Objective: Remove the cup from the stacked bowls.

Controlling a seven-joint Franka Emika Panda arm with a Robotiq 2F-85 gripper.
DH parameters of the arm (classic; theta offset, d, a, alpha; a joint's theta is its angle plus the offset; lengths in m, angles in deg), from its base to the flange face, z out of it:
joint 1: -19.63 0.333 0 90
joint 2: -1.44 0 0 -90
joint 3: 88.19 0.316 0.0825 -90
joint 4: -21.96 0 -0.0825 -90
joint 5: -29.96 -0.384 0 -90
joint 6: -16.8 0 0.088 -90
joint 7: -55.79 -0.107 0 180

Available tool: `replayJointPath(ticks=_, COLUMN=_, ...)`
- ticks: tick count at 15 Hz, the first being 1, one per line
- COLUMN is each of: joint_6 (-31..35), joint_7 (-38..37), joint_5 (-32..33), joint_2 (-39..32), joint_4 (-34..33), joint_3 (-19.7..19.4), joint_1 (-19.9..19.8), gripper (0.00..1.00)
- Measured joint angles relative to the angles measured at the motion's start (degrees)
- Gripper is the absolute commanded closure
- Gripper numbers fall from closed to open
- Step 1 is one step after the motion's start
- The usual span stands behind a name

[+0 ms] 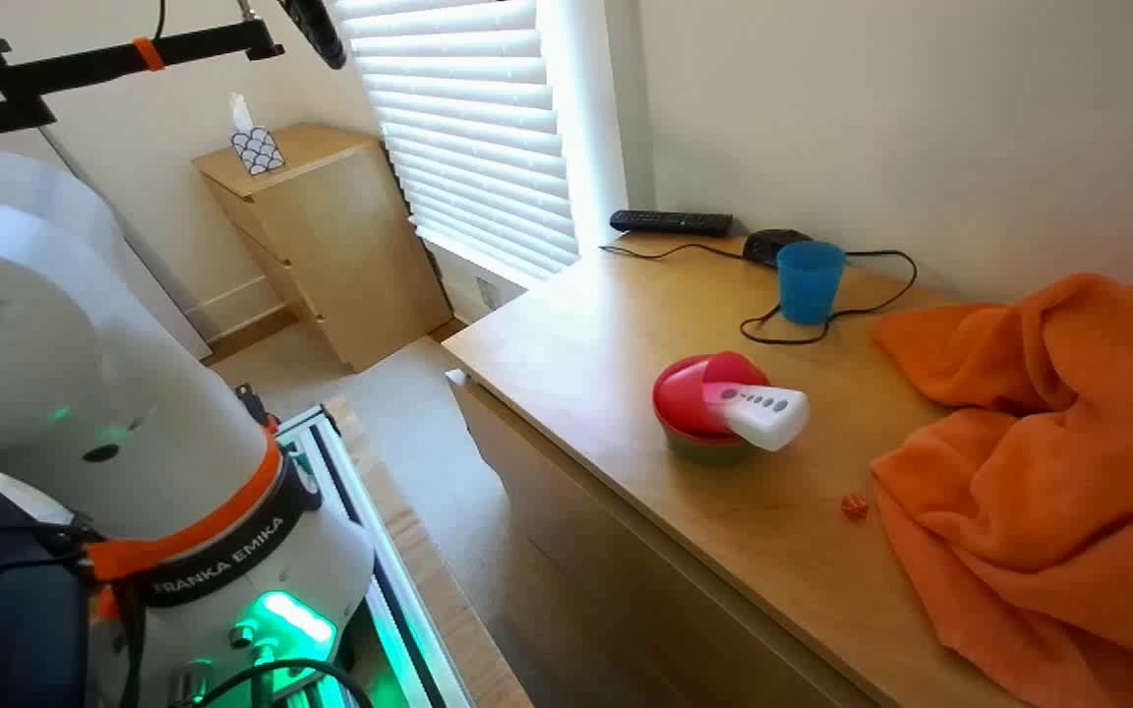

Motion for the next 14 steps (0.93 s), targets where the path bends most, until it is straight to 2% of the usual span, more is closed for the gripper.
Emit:
replayJointPath(ticks=7, joint_6=-0.2, joint_7=0.9, joint_5=0.0, joint_2=-0.2, joint_4=0.0, joint_3=-0.7, joint_1=-0.2, gripper=0.0)
replayJointPath(ticks=9, joint_6=-1.8, joint_7=5.5, joint_5=-0.1, joint_2=-1.1, joint_4=0.0, joint_3=-5.2, joint_1=-0.5, gripper=0.0)
replayJointPath(ticks=14, joint_6=-5.3, joint_7=23.1, joint_5=-0.1, joint_2=-9.0, joint_4=0.3, joint_3=-23.1, joint_1=-2.5, gripper=0.0)
